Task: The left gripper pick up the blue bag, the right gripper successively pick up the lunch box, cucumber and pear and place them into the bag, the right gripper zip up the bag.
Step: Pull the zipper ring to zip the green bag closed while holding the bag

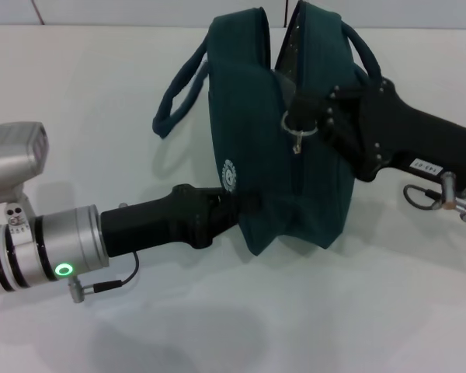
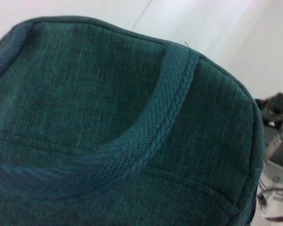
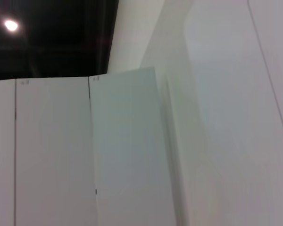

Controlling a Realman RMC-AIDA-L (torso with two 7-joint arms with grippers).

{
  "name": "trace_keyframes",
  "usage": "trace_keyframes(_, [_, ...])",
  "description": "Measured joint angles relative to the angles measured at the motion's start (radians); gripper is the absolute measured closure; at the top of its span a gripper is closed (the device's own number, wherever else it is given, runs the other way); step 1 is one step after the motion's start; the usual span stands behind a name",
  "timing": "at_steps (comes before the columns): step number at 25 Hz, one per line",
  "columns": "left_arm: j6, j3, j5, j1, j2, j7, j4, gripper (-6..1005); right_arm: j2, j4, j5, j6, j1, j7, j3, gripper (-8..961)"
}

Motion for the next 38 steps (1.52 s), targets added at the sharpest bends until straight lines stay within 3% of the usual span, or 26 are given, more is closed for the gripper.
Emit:
trace_keyframes(11, [0.000,0.116,0.003,-0.019,0.003,0.005,0.004,938,0.000,0.000,0.059,0.000,0.002,0.001,-0.002,953])
trace_keyframes(18, [-0.001,0.124,-0.004,-0.018,0.004,0.005,0.004,937,0.000,0.001,0.077,-0.011,-0.012,0.004,-0.003,952])
trace_keyframes(22, [-0.003,0.116,-0.007,-0.012,0.004,0.005,0.004,937,-0.002,-0.002,0.086,-0.059,-0.053,0.005,-0.005,895])
trace_keyframes(28, [-0.009,0.109,-0.022,-0.008,0.005,0.004,0.004,940,-0.014,-0.002,0.083,-0.165,-0.171,0.005,-0.010,810])
trace_keyframes(34, [-0.012,0.109,-0.030,-0.006,0.006,0.004,0.014,943,-0.030,0.011,0.064,-0.249,-0.264,0.018,-0.011,606])
trace_keyframes(38, [-0.012,0.109,-0.031,-0.006,0.006,0.004,0.014,943,-0.038,0.027,0.036,-0.259,-0.304,0.059,-0.011,520])
